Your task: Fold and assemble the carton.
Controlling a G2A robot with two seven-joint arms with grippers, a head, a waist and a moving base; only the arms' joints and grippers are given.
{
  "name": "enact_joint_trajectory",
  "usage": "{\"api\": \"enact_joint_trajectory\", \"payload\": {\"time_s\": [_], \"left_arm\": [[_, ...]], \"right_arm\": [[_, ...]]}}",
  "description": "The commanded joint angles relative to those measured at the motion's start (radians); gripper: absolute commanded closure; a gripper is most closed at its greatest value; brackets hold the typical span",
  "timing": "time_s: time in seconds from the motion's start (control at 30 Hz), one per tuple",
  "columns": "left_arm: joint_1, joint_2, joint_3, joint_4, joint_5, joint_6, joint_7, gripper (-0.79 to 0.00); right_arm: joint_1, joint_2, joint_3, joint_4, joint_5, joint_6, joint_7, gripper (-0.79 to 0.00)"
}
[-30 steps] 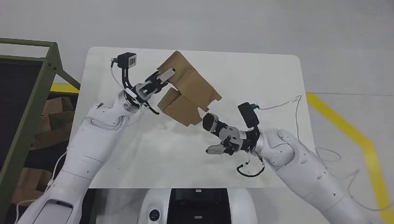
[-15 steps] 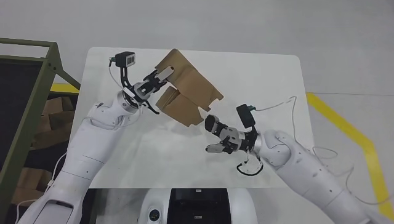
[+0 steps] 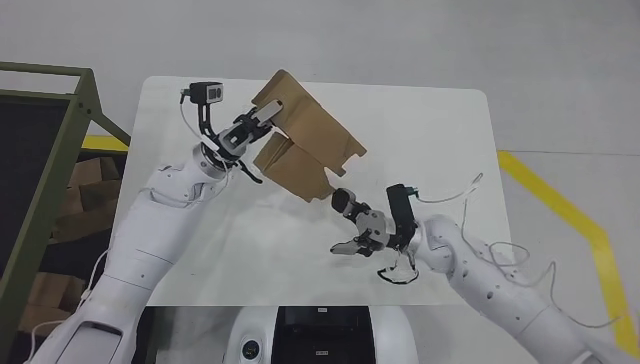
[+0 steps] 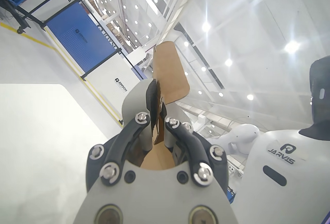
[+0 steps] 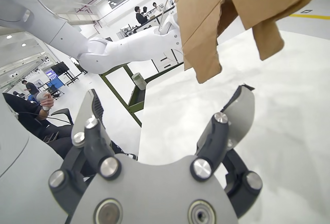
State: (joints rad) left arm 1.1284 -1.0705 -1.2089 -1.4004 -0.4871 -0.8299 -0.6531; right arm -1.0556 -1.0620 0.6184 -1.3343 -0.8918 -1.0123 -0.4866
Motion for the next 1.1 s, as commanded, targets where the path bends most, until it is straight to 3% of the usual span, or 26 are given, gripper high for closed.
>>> {"api": "enact_joint_trajectory", "payload": {"time_s": [0.0,0.07,0.1,0.63,0.73,1.07], "left_arm": [[0.000,-0.002,0.002,-0.001,-0.022,0.001,-0.009,0.000],[0.000,-0.003,0.003,0.000,-0.043,0.001,-0.021,0.000],[-0.001,-0.003,0.002,0.001,-0.051,0.002,-0.028,0.000],[0.000,-0.011,-0.001,0.003,-0.072,-0.004,-0.075,0.000],[-0.001,-0.013,-0.002,0.004,-0.072,-0.003,-0.079,0.000],[-0.001,-0.019,-0.004,0.005,-0.052,-0.012,-0.078,0.000]], "right_arm": [[0.008,-0.003,-0.006,0.018,-0.025,0.000,-0.040,-0.693],[0.013,-0.007,-0.009,0.031,-0.042,0.000,-0.077,-0.585],[0.015,-0.009,-0.010,0.038,-0.049,0.000,-0.093,-0.566],[0.039,-0.050,-0.011,0.107,-0.060,0.000,-0.157,-0.529],[0.043,-0.056,-0.015,0.111,-0.056,0.000,-0.161,-0.391],[0.057,-0.065,-0.030,0.130,-0.048,0.000,-0.165,-0.332]]}}
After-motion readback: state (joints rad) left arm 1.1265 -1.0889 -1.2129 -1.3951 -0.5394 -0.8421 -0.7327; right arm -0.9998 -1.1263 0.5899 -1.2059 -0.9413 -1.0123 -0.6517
